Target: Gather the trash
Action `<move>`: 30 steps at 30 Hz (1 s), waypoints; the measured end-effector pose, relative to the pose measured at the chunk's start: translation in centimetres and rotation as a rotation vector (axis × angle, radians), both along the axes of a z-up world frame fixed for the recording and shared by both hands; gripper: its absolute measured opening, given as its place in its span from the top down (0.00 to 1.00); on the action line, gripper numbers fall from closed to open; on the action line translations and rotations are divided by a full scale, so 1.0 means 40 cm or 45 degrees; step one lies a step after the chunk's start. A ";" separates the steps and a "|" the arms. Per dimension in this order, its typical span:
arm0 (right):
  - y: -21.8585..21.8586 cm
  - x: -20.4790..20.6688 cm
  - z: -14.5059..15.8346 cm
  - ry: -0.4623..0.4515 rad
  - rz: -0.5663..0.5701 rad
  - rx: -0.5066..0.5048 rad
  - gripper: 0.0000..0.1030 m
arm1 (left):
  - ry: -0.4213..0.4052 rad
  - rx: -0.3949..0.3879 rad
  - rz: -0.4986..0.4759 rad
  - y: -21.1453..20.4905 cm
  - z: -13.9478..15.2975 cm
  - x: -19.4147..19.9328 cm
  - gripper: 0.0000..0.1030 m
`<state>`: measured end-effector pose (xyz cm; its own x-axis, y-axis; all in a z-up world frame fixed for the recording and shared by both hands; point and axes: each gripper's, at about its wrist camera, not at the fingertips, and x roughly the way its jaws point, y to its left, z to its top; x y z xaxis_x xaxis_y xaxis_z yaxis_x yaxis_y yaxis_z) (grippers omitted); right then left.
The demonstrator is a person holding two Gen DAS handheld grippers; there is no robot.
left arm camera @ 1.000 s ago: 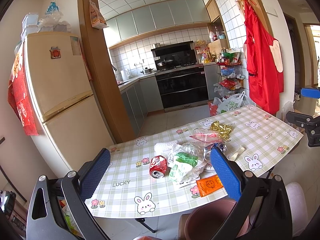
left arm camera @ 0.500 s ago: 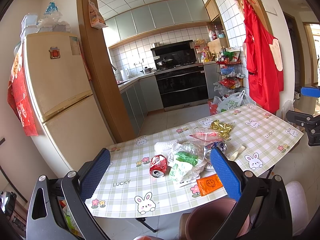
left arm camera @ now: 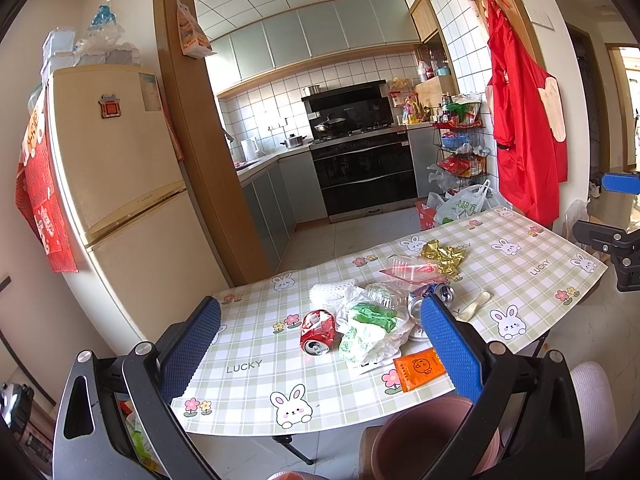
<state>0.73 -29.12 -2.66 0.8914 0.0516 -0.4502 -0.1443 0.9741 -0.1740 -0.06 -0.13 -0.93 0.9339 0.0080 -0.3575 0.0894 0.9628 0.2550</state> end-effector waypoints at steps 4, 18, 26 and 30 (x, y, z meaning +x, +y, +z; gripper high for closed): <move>-0.006 0.001 -0.002 0.000 0.000 0.000 0.05 | 0.004 0.004 -0.002 0.003 -0.005 -0.002 0.05; -0.033 0.009 -0.061 -0.011 -0.005 0.036 0.05 | 0.024 -0.046 -0.022 0.038 -0.046 0.023 0.05; -0.055 0.069 -0.147 0.089 0.014 0.233 0.05 | 0.130 -0.189 -0.004 0.125 -0.145 0.071 0.05; -0.058 0.096 -0.194 0.126 0.011 0.267 0.05 | 0.177 -0.191 0.036 0.153 -0.195 0.102 0.05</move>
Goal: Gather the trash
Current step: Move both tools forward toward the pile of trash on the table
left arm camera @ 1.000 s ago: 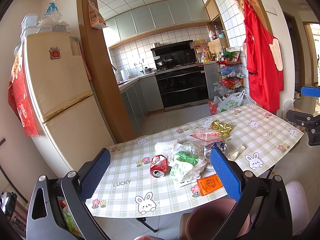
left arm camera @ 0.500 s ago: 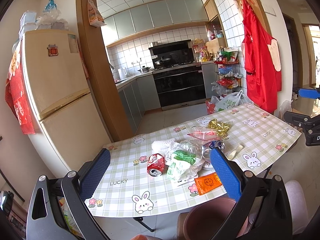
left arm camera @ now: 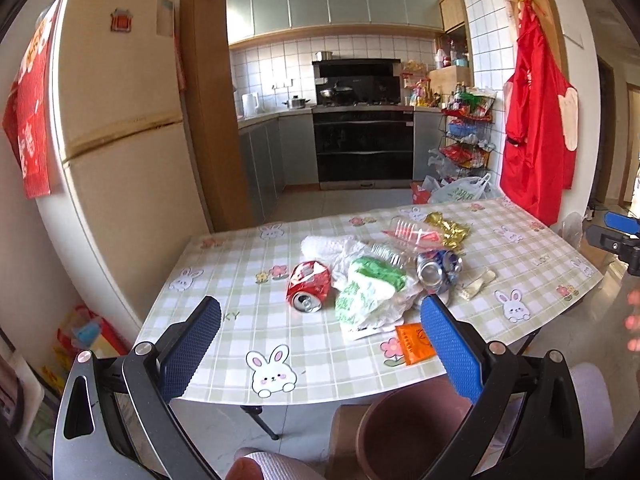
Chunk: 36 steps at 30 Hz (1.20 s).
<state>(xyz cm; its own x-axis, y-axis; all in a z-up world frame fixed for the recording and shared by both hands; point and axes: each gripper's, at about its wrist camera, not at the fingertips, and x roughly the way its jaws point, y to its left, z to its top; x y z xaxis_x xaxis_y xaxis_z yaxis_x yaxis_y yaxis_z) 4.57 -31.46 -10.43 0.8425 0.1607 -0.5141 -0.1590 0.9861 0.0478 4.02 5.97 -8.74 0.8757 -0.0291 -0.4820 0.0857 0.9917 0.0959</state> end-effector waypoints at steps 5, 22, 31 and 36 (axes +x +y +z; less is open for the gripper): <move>0.009 0.047 -0.062 0.082 0.040 0.027 0.05 | 0.080 -0.065 0.000 0.031 -0.055 0.036 0.05; 0.020 0.187 -0.259 0.326 0.067 -0.070 0.05 | 0.234 -0.023 -0.065 -0.012 -0.218 0.156 0.05; 0.031 0.265 -0.352 0.429 0.106 -0.066 0.06 | 0.302 0.015 -0.110 -0.038 -0.294 0.226 0.05; 0.041 0.301 -0.385 0.458 0.119 -0.073 0.06 | 0.304 0.017 -0.085 0.000 -0.304 0.295 0.06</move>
